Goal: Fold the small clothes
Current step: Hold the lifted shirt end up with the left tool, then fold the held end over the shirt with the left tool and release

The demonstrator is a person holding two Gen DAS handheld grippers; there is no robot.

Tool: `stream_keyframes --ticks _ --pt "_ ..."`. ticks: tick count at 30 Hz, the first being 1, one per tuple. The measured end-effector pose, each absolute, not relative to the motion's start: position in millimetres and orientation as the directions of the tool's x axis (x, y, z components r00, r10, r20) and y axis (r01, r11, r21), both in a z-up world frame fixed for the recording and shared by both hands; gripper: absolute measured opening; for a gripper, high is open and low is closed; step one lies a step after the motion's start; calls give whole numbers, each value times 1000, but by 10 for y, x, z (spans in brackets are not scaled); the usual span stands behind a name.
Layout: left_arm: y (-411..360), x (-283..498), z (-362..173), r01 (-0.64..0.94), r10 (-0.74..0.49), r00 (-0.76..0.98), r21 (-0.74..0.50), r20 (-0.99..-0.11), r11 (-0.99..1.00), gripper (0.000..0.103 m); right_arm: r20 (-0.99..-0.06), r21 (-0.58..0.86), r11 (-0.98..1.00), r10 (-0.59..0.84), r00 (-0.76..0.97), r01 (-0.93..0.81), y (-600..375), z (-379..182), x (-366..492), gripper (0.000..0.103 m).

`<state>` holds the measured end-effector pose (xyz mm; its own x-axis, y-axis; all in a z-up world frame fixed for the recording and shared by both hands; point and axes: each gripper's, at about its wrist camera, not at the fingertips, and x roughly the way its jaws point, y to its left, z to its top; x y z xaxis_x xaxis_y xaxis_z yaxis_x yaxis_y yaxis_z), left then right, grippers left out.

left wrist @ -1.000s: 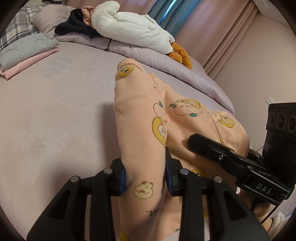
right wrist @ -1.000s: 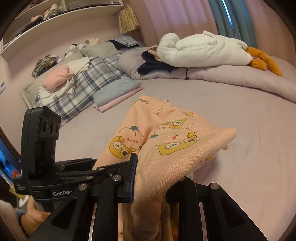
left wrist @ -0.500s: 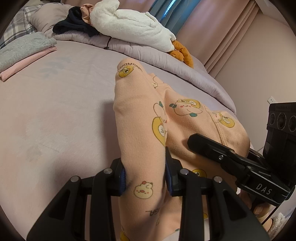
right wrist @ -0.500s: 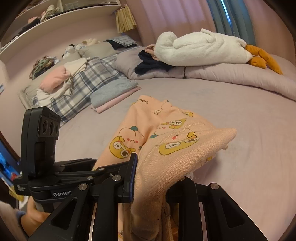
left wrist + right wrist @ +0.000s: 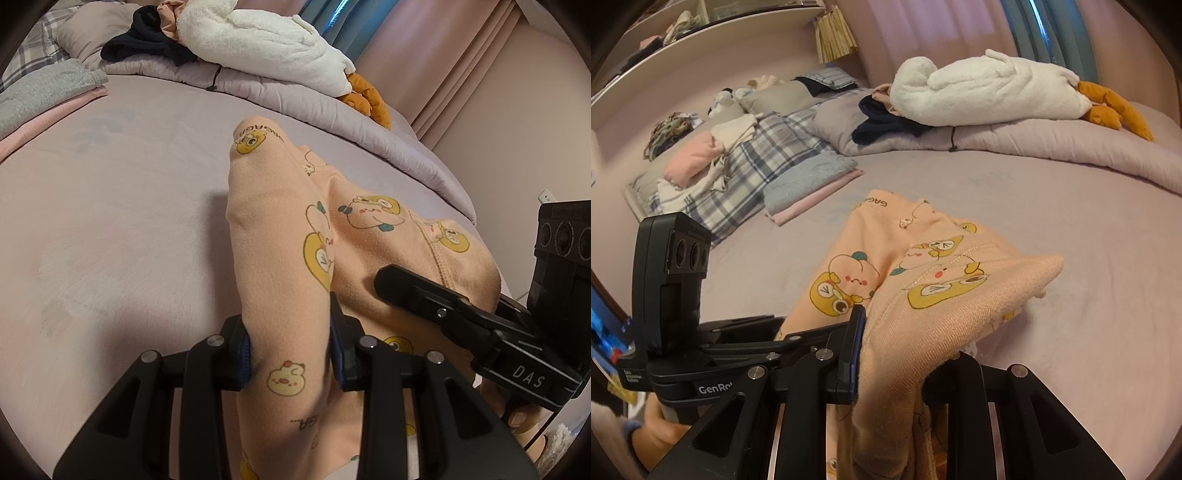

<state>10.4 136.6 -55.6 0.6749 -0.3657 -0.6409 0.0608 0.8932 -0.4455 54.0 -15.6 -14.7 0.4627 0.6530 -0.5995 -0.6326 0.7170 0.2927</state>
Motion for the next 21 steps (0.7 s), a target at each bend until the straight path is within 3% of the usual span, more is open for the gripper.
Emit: stream_keyframes --ticks 21 --pt "1362 419 -762 39 -360 623 -432 -695 901 35 -638 350 727 647 418 -592 -184 -326 786 26"
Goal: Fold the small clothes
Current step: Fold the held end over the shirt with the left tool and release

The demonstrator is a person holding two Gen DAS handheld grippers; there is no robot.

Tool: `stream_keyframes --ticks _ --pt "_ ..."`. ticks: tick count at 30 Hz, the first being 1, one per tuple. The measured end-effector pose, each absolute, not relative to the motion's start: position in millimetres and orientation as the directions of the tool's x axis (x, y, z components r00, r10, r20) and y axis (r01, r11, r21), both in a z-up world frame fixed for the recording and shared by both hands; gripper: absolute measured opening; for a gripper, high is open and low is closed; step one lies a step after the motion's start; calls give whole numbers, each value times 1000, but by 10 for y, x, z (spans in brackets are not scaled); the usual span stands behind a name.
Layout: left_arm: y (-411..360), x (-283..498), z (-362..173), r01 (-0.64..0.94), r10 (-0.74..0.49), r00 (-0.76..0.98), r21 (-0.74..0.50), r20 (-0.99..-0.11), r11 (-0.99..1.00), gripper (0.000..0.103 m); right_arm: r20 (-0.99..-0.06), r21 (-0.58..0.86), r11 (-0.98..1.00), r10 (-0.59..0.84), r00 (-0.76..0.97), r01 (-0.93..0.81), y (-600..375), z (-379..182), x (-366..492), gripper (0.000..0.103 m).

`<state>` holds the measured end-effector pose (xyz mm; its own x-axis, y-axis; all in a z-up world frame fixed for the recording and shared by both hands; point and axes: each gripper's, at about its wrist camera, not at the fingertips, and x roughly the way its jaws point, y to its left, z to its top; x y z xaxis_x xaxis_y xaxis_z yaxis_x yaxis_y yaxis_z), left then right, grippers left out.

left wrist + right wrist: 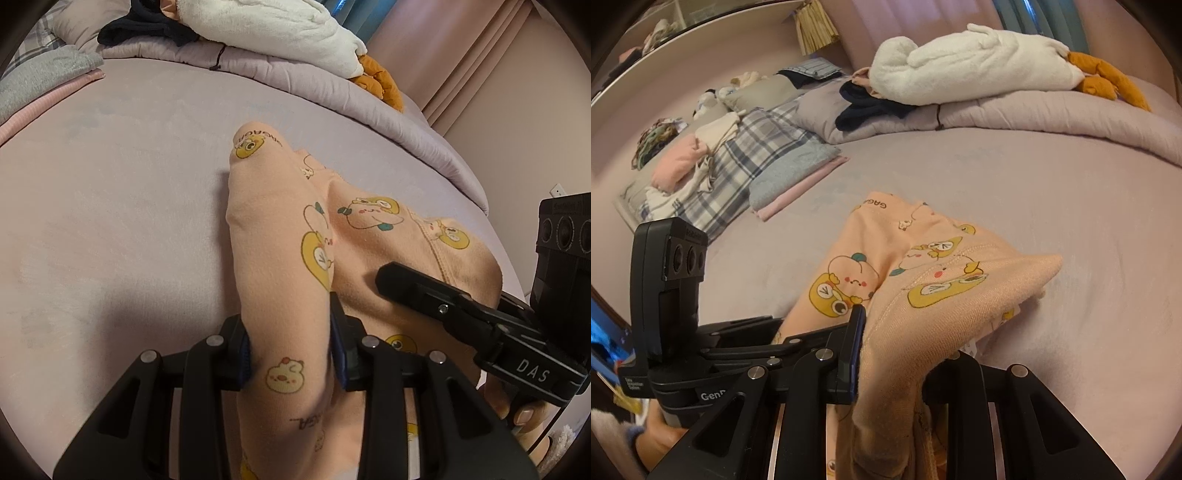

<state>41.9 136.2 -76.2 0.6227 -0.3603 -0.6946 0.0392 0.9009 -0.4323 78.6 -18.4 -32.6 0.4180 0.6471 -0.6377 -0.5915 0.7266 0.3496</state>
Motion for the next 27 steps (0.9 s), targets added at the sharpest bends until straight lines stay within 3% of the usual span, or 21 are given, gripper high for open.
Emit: stream_keyframes --ticks 20,27 --pt "1343 454 -839 21 -302 607 -365 -735 931 47 -699 462 780 613 368 -423 -448 -632 941 28" --pt "1390 378 -837 -13 -242 612 -316 -753 949 66 -718 455 810 579 386 -369 -594 -649 901 42"
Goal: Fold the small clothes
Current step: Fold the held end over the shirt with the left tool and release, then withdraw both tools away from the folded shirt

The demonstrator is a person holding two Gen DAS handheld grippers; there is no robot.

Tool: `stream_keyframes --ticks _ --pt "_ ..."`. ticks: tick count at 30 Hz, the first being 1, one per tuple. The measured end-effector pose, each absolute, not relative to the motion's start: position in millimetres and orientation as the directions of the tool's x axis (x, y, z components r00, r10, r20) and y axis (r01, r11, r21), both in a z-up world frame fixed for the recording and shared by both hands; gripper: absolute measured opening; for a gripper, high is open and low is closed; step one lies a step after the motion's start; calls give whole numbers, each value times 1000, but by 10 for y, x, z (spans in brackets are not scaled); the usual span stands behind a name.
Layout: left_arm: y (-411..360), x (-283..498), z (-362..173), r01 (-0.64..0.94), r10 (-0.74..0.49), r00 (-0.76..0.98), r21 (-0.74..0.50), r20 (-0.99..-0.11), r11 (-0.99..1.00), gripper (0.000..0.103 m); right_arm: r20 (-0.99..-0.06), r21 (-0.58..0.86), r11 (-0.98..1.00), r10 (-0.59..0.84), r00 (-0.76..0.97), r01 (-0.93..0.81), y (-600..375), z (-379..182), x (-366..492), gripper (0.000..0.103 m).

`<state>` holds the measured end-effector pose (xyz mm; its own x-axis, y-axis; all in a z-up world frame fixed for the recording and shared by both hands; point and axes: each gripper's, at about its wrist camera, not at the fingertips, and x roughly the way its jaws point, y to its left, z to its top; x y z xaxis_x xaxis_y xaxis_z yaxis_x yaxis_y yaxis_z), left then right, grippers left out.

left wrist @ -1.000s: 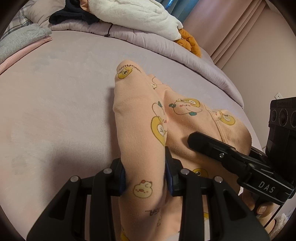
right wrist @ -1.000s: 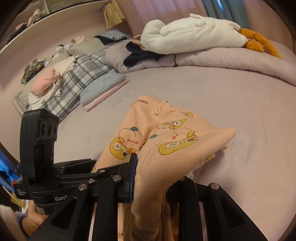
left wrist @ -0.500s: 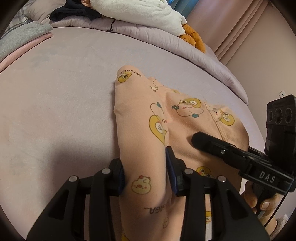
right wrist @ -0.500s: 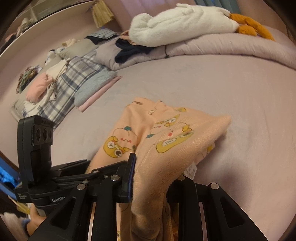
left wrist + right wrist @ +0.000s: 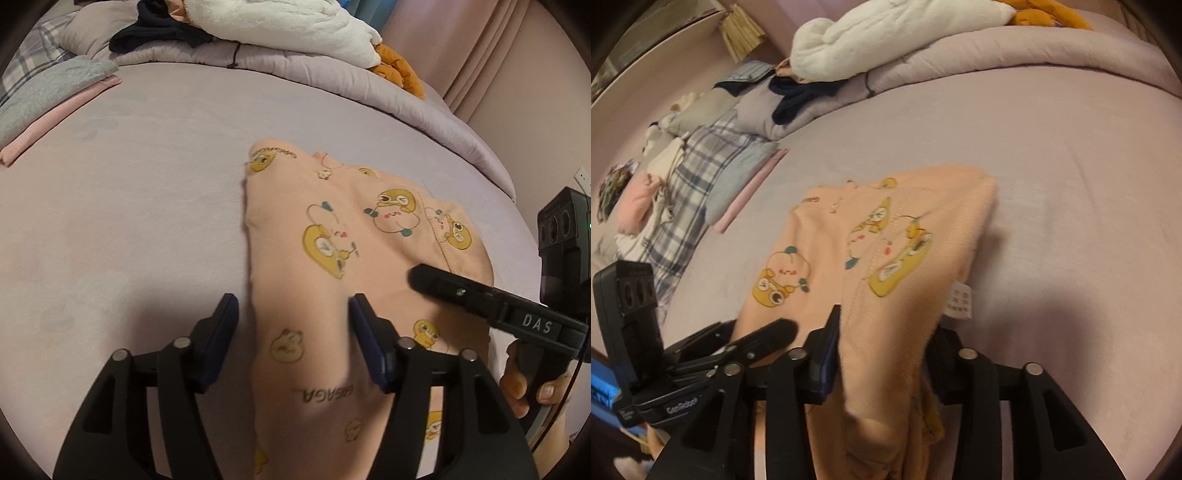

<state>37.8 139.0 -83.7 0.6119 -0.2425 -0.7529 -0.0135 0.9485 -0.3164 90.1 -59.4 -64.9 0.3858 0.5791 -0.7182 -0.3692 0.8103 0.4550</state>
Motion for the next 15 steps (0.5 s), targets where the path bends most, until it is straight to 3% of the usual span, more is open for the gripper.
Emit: stream_keyframes --ticks 8,15 --pt "1432 228 -829 -38 -202 606 -281 -770 959 72 -722 455 826 561 405 -332 -706 -642 820 45" --pt "1430 98 -845 -51 -178 604 -261 -777 964 75 -723 383 825 548 420 -415 -607 -527 602 45"
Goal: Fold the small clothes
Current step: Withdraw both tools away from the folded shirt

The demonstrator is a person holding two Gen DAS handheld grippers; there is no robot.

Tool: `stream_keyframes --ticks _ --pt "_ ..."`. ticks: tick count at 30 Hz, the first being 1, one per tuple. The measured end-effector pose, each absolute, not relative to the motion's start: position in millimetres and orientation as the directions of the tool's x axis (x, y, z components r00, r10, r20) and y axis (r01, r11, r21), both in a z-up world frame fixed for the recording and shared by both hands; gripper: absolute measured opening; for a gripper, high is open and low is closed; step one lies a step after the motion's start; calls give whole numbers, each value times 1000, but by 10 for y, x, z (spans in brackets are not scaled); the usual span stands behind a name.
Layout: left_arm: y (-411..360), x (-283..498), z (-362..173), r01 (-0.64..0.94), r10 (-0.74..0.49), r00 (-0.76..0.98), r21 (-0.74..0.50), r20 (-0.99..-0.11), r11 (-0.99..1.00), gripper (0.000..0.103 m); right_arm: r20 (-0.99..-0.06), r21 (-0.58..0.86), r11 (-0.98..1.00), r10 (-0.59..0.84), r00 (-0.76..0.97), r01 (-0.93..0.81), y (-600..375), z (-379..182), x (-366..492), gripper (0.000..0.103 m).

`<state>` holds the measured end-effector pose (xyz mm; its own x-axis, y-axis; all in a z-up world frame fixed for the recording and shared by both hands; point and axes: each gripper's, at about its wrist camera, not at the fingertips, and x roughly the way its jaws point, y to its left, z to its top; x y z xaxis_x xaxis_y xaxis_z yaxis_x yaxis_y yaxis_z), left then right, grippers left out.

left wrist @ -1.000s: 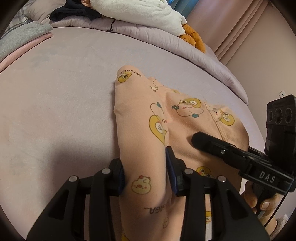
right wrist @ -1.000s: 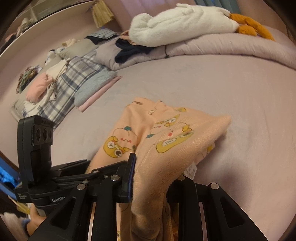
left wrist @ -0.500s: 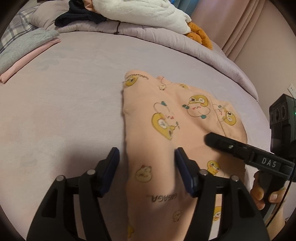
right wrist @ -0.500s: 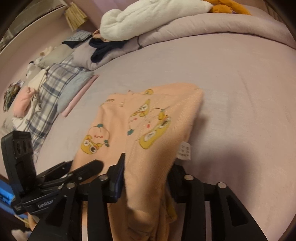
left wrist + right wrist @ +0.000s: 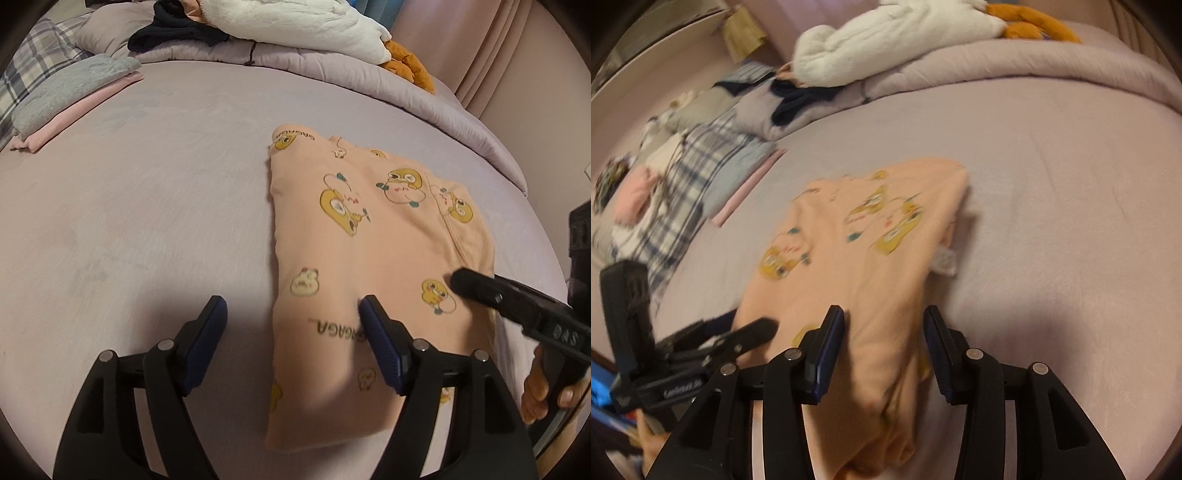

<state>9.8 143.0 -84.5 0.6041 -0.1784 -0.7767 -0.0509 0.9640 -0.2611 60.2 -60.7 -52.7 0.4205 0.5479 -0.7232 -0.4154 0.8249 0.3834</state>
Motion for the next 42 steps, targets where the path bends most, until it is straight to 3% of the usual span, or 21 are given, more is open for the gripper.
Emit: stream_keyframes --ticks 11,24,42 --pt "1369 -107 -898 -66 -136 590 -215 -796 974 81 -769 233 863 446 458 -448 -523 -619 400 53" --pt "1273 -320 -943 -96 -81 562 -162 -823 982 102 -784 189 882 400 474 -432 -599 -611 150 56" --pt "1217 -762 -626 -174 -6 609 -141 -793 975 103 -741 179 869 427 518 -461 -674 -421 -157 56"
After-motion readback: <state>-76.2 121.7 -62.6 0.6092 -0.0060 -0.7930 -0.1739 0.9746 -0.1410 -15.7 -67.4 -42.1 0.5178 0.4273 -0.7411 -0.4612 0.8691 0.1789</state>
